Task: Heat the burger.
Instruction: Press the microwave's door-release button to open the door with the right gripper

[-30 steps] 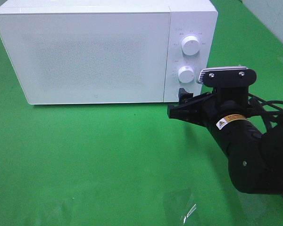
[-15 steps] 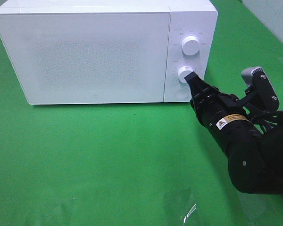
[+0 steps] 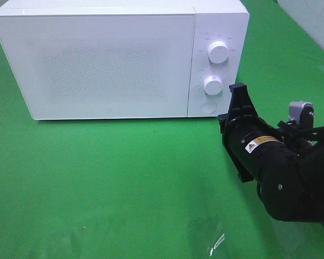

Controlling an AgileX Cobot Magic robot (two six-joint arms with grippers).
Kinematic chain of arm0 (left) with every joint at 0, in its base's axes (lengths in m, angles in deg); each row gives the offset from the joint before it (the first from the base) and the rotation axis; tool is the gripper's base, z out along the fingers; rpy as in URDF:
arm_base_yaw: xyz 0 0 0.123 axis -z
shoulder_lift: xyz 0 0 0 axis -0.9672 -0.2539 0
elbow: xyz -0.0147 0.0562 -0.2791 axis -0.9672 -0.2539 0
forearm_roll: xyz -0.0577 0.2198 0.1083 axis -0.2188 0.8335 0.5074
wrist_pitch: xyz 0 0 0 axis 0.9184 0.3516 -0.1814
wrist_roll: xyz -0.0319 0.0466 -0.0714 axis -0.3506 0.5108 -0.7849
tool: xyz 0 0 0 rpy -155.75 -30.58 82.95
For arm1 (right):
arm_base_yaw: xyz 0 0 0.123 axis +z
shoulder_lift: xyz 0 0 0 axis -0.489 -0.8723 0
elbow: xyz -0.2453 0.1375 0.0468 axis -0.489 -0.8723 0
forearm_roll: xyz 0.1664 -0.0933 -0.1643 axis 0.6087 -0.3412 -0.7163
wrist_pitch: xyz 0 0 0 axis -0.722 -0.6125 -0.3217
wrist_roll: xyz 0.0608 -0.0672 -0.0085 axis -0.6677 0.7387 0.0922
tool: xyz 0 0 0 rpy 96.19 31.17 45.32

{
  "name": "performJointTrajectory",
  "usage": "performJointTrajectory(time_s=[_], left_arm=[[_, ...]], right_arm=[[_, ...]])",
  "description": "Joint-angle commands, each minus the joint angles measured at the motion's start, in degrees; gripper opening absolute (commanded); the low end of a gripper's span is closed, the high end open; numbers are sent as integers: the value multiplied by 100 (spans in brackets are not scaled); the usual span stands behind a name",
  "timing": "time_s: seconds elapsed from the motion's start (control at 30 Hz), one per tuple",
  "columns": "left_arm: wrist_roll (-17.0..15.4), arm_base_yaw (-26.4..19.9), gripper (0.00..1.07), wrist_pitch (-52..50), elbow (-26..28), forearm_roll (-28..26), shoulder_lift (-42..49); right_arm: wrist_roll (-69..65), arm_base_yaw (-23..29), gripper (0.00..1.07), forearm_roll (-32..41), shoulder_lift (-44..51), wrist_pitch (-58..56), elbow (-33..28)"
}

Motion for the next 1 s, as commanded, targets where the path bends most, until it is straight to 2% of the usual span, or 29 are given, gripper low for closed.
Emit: performJointTrajectory(time_s=[0.03,0.13,0.17,0.27,0.47,1.0], left_arm=[[0,-17,100,-92,6,-34,86],[0,-17,100,-92,6,-34,86],[0,-17,100,-92,6,-34,86],[0,-17,100,-92,6,-34,86],[0,-17,100,-92,6,-34,86],[0,-17,100,-92,6,-34,86]], right_arm=[[-11,-275,0,-138,-6,-424,40],[-11,-476,0,-315,-6,-584,40],[-23,-682,0,-567,-6,-682,46],[-29,-802,0,-785,-17,-796,109],[-212,-1071,0,-1364,-223,-922,573],[-808,-1306,0,-1702,-1106,-997,1392]])
